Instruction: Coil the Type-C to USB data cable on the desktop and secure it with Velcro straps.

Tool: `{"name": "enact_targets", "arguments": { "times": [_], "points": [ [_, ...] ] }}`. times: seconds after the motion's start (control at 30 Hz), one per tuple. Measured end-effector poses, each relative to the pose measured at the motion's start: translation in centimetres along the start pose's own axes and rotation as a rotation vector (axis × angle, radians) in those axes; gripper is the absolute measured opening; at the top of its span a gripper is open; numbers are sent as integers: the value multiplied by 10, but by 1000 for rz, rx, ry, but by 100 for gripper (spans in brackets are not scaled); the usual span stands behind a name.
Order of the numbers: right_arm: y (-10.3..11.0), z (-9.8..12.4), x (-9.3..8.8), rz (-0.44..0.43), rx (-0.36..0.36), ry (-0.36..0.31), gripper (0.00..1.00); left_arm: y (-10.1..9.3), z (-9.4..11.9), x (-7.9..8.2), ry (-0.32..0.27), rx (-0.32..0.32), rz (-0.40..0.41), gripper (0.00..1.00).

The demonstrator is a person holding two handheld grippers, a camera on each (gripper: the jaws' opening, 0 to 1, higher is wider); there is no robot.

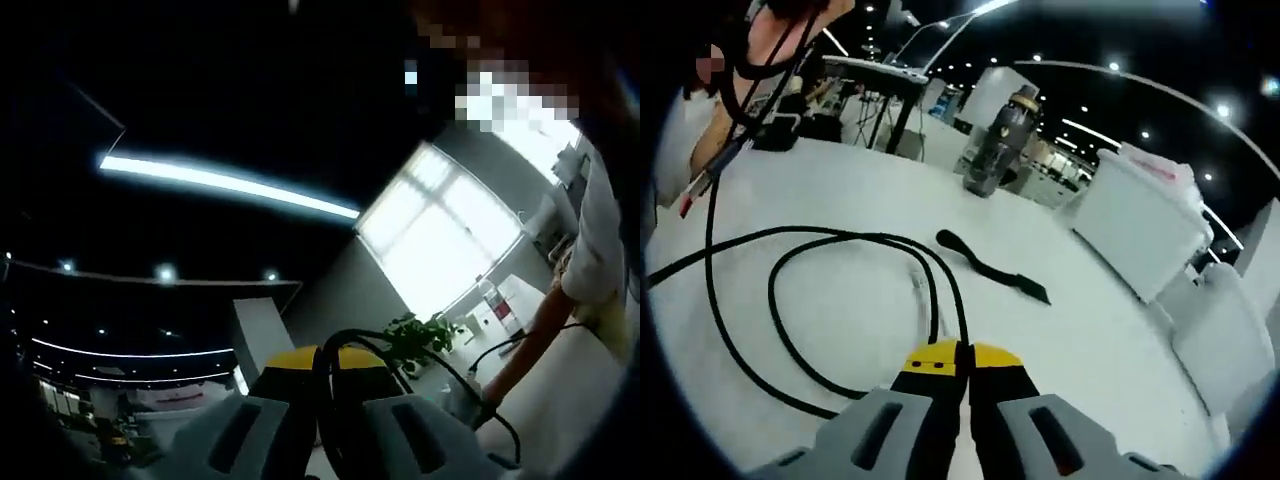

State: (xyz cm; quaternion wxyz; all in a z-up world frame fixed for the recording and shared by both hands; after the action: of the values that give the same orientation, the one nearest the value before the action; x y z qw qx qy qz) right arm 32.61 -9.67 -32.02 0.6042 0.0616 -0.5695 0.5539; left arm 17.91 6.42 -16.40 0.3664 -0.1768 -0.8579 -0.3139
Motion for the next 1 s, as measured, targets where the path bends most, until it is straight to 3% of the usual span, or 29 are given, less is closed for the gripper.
{"name": "enact_targets", "arguments": {
  "times": [0.1, 0.17, 0.23, 0.33, 0.37, 0.43, 0.47, 0.53, 0.6, 0.77, 0.87, 0.93, 1.0],
  "points": [
    [-25, 18, 12, 8, -171, -92, 1, 1, 2, -6, 20, 12, 9, 6],
    [-39, 30, 22, -5, -242, -159, 1, 2, 2, -8, 32, 18, 3, 6],
    [-52, 50, 39, -48, -299, -279, 1, 2, 2, -10, 40, 25, -10, 6],
    [-62, 70, 56, -128, -313, -389, 1, 2, 1, -12, 43, 28, -15, 6],
    [-64, 76, 58, -118, -319, -396, 1, 4, 1, -12, 46, 29, -16, 6],
    [-62, 84, 67, -221, -246, -479, 1, 4, -1, -15, 62, 30, -28, 6],
    [-63, 87, 67, -257, -255, -469, 1, 3, -2, -17, 70, 29, -34, 6],
    [-63, 90, 70, -203, -283, -446, 1, 1, -4, -20, 83, 23, -42, 6],
    [-58, 94, 74, -201, -284, -462, 1, -1, -6, -23, 103, 21, -62, 6],
    [-47, 103, 88, -181, -244, -497, 1, -4, -12, -39, 203, 4, -130, 6],
    [-43, 104, 90, -161, -220, -494, 1, -4, -14, -45, 218, 6, -129, 6],
    [-40, 104, 89, -154, -200, -488, 1, -3, -13, -50, 253, 14, -202, 6],
    [-37, 104, 86, -161, -171, -469, 1, -4, -13, -52, 257, 15, -210, 6]
  ]
}}
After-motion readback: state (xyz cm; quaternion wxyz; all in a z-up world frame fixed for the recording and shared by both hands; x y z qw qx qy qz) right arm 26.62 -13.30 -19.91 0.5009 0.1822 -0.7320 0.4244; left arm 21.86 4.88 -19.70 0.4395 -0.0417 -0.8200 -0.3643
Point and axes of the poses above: the point that each gripper's makers call its tool centre point, and the gripper's own axes: z roughly backward along the fingers, y roughly to its left, x roughly out of its top, the point moved 8 cm from there along z, roughly backward along the fingers, and after that the axes turned 3 degrees about z, right-handed, at the moved point
